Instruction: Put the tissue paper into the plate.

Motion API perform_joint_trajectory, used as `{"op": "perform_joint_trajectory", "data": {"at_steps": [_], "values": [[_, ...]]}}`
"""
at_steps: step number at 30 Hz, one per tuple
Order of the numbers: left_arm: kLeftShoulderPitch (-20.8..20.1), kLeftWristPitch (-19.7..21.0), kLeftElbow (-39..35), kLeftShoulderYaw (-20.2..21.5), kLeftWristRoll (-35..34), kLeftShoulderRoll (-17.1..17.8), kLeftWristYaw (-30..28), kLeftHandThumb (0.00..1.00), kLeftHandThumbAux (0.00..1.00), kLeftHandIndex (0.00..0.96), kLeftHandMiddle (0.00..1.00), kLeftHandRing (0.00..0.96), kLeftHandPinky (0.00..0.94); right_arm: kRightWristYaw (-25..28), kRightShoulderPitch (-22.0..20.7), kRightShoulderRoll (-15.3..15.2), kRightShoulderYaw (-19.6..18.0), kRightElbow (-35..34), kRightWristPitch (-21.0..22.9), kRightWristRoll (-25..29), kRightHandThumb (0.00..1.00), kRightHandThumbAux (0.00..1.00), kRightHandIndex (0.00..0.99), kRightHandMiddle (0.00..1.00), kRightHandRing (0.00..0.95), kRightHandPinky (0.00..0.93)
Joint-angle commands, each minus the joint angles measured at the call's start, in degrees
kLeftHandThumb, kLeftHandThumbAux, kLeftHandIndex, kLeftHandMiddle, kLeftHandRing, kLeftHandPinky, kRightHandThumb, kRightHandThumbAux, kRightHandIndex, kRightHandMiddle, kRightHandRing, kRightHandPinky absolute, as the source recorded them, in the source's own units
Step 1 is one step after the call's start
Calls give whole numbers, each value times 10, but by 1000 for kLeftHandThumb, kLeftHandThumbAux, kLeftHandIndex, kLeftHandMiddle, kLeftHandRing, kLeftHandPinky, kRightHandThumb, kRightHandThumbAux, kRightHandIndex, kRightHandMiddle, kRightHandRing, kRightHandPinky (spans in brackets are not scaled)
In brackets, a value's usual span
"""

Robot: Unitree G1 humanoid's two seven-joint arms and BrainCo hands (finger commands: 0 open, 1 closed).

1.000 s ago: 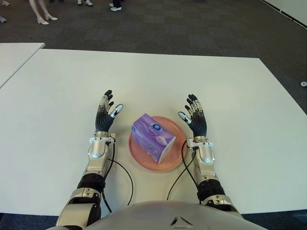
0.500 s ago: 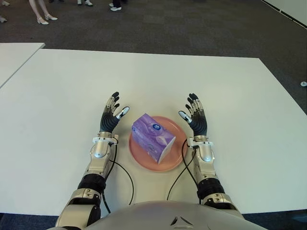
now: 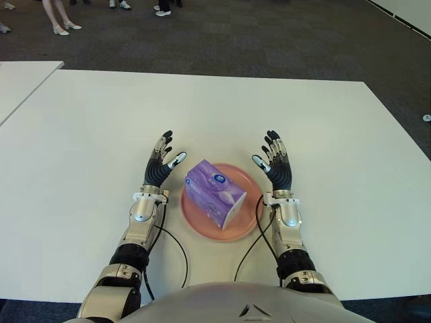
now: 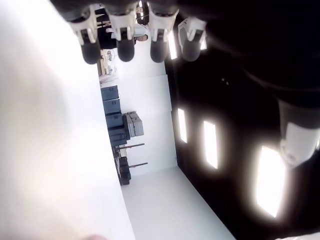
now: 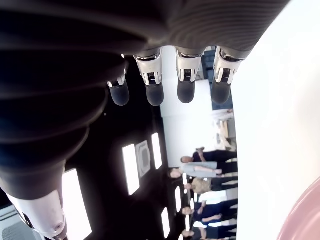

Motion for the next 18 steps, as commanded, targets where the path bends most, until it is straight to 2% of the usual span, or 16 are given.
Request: {"op": "perform_joint_trajectory", "data": {"at_steps": [1,18], "values": [[57,-17,92,-11,32,-8,27,0,532,0,0,0,0,-5,52,6,-12,49,-7,15,103,688,0,21,0,12],[53,-20,102,-11,24,-14,40,0,543,0,0,0,0,-20,54,3,-11,42,-1,6,118,678,0,12,0,25]]}}
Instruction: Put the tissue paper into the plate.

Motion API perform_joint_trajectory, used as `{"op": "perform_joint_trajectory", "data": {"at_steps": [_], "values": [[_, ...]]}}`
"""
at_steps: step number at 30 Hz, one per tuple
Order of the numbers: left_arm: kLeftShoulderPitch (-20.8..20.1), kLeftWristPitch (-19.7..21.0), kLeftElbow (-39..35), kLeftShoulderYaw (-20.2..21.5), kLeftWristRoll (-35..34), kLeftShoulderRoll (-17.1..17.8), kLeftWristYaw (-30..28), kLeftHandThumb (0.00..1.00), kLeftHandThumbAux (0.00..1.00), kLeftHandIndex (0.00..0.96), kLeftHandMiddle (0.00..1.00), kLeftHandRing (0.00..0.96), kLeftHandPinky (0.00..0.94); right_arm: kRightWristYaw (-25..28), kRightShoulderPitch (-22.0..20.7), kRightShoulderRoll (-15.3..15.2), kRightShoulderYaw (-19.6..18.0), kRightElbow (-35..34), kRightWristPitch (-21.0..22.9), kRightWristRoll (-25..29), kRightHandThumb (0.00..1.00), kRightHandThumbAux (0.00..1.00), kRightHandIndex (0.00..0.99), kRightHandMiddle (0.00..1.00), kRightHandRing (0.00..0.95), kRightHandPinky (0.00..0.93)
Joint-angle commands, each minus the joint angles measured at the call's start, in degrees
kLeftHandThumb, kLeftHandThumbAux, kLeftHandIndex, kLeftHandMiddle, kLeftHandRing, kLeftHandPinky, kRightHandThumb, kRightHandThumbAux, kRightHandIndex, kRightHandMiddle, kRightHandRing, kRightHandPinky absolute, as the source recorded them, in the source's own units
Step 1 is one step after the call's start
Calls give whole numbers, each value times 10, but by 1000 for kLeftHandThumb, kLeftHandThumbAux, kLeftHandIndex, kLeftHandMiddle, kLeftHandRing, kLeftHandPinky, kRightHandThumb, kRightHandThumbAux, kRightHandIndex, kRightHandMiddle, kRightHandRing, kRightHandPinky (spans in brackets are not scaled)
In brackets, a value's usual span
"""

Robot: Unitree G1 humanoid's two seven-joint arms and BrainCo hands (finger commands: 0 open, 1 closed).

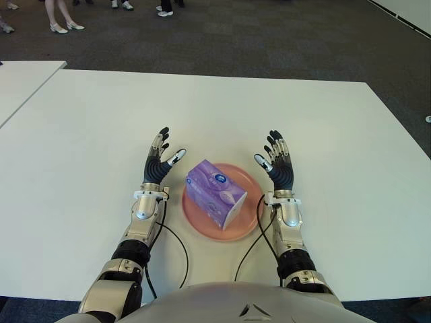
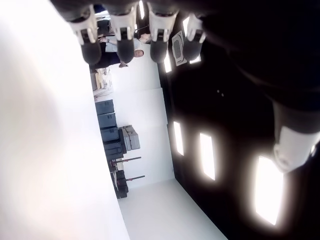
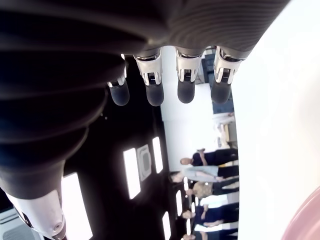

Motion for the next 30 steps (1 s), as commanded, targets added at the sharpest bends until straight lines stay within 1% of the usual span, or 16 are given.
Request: {"op": "perform_joint_trajectory", "data": {"at_steps": [1,4,8,10,15,19,23,30], "values": [[71,-4,74,-10,17,-14,6,0,542,0,0,0,0,-8,55,3,-8,42,0,5,120,680,0,11,0,27],[72,-6,69,-10,21,-18,16,0,530,0,0,0,0,-24,56,1,-8,35,30,-3,123,689,0,12,0,32],[74,-7,66,-12,24,-17,23,0,515,0,0,0,0,-43,60,-7,-9,25,92,-8,119,693,2,16,0,30],[74,-6,63,-13,25,-18,26,0,509,0,0,0,0,-58,63,-8,-6,11,131,-16,114,684,10,19,0,28],[77,-4,56,-15,23,-18,27,0,504,0,0,0,0,-84,71,-10,0,-19,190,-33,117,659,25,24,1,34],[78,-3,52,-15,23,-18,26,0,499,0,0,0,0,-97,77,-11,3,-38,217,-39,126,641,33,26,1,36],[77,1,50,-15,20,-19,21,0,496,0,0,0,0,-103,82,-10,4,-54,234,-40,130,635,36,27,1,35],[75,5,48,-16,18,-19,20,0,492,0,0,0,0,-107,92,-9,6,-77,251,-43,132,635,37,25,0,31]]}}
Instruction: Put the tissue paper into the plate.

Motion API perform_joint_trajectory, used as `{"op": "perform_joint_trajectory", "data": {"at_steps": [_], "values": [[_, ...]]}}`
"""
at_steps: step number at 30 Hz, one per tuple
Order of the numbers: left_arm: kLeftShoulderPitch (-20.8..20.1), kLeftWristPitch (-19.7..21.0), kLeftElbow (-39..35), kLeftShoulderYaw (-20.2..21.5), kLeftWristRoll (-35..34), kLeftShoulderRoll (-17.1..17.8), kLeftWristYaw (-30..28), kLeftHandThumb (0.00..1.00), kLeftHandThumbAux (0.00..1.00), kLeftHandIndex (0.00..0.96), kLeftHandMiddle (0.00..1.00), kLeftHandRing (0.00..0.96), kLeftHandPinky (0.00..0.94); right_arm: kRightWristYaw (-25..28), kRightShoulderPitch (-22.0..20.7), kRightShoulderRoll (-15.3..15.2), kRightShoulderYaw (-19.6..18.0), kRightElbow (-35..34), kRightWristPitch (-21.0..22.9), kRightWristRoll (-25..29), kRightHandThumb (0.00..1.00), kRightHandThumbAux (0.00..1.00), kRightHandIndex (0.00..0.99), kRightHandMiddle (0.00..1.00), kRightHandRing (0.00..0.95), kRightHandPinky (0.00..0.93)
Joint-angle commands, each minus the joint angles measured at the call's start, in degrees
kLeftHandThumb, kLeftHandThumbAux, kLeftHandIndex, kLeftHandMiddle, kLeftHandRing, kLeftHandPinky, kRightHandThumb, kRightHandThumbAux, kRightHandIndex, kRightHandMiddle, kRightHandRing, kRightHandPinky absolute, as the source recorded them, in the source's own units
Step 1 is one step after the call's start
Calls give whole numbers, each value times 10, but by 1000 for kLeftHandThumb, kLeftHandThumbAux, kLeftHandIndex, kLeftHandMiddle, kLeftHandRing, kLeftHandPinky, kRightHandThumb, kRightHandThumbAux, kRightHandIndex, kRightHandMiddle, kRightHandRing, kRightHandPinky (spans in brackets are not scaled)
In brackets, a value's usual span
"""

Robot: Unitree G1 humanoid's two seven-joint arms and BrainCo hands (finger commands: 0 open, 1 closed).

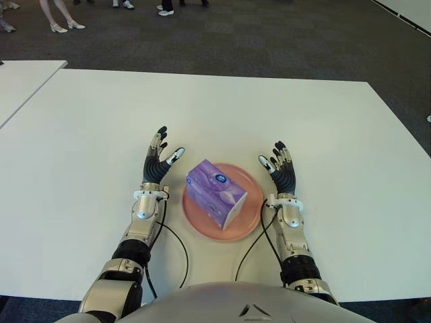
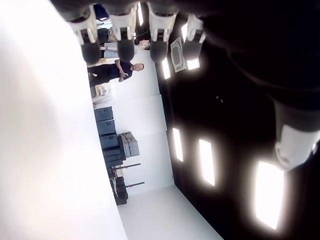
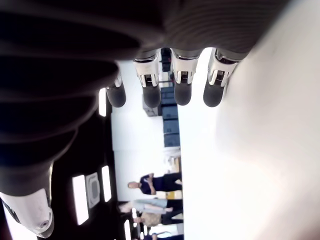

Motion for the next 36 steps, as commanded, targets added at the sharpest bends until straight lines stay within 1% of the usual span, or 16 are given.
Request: {"op": "perform_joint_trajectory", "data": {"at_steps": [1,17,36], "values": [[74,8,51,-14,15,-18,-1,0,491,0,0,0,0,-8,46,1,-1,19,57,-3,131,635,36,25,0,31],[80,17,31,-16,13,-17,-7,0,493,0,0,0,0,-8,67,0,3,-23,83,-5,111,622,33,19,0,19],[78,31,24,-18,9,-15,-11,0,494,0,0,0,0,0,73,-2,4,-36,87,4,106,626,30,21,0,17]]}}
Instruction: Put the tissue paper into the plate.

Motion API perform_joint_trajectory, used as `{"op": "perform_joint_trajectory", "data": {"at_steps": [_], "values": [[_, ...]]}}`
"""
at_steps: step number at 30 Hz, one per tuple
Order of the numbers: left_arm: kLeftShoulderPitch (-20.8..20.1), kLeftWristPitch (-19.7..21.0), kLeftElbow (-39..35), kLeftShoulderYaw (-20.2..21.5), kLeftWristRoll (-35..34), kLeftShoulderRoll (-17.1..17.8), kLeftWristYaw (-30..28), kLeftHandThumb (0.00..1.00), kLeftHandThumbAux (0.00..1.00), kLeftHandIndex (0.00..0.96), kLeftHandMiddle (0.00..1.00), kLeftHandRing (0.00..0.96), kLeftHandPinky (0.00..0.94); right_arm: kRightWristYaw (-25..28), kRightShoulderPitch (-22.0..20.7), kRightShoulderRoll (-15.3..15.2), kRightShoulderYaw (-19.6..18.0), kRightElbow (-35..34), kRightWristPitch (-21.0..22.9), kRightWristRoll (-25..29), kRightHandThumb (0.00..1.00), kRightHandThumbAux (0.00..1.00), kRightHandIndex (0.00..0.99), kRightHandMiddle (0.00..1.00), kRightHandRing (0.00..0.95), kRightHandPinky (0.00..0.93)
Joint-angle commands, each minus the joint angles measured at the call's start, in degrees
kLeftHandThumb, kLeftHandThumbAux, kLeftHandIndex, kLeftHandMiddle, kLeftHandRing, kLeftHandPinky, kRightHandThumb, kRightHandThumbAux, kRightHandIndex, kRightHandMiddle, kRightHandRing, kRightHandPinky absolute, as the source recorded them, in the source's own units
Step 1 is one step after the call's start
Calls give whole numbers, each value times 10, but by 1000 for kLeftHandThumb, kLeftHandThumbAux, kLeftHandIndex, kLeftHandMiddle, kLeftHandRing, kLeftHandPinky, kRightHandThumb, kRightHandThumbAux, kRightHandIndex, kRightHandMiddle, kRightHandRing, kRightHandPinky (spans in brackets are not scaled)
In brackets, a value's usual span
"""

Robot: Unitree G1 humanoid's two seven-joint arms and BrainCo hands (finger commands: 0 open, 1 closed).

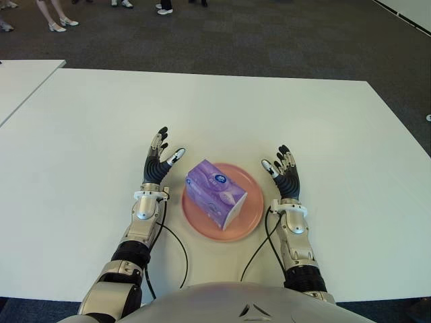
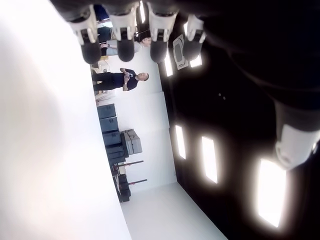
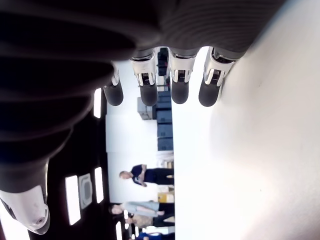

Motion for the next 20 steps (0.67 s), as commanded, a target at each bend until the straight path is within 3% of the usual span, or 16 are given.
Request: {"op": "perform_joint_trajectory", "data": {"at_steps": [1,15,20], "values": [[71,15,41,-12,9,-16,-10,0,492,0,0,0,0,2,34,2,-4,27,48,8,106,627,30,21,0,18],[95,29,18,-19,16,-14,-5,0,473,0,0,0,0,10,33,-1,-6,30,43,12,106,628,28,19,0,17],[113,55,-21,-20,10,-17,-8,0,474,0,0,0,0,12,32,-1,-6,31,42,13,106,633,28,18,0,16]]}}
